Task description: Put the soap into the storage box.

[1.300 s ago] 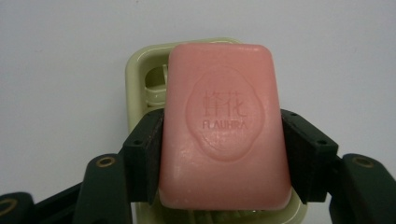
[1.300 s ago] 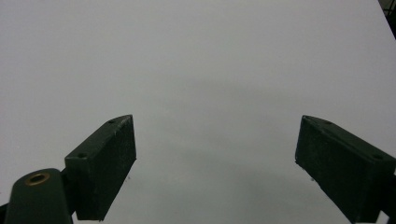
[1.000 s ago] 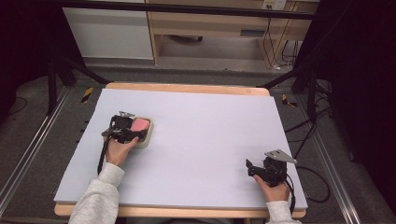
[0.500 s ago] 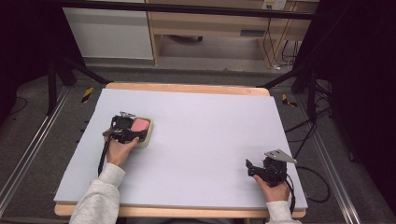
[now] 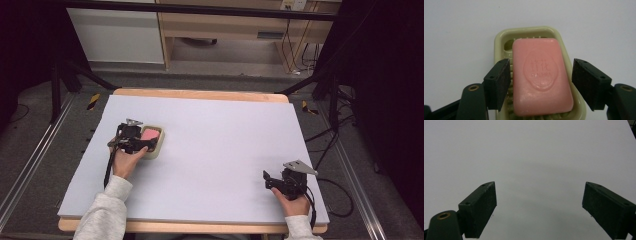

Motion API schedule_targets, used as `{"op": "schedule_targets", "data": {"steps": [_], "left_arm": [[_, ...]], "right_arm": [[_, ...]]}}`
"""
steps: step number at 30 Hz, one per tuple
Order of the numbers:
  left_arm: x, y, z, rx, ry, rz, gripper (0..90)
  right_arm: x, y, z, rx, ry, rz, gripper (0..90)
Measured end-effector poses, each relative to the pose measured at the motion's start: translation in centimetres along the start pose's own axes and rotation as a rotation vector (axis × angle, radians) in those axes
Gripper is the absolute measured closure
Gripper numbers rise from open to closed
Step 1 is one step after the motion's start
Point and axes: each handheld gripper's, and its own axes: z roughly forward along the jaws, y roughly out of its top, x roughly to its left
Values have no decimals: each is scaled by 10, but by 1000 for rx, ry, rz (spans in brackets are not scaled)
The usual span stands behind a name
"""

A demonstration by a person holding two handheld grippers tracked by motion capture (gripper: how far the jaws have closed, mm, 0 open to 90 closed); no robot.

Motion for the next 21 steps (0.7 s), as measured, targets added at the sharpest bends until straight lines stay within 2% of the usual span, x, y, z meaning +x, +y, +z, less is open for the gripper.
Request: {"op": "schedule_targets", "data": {"steps": [4, 7, 8, 13, 21], "left_arm": [[2, 1, -10, -37, -25, -13, 292], [4, 0, -18, -41, -48, -5, 277], [4, -1, -20, -45, -69, -6, 273], [8, -7, -34, -72, -95, 10, 239], [14, -27, -54, -116, -74, 24, 229]], "right_arm": [[0, 0, -1, -2, -1, 2, 124], [0, 0, -1, -1, 0, 6, 124], [0, 0, -1, -2, 0, 6, 124], [-1, 0, -1, -3, -3, 7, 124], [-2, -1, -1, 0, -10, 15, 124]]}}
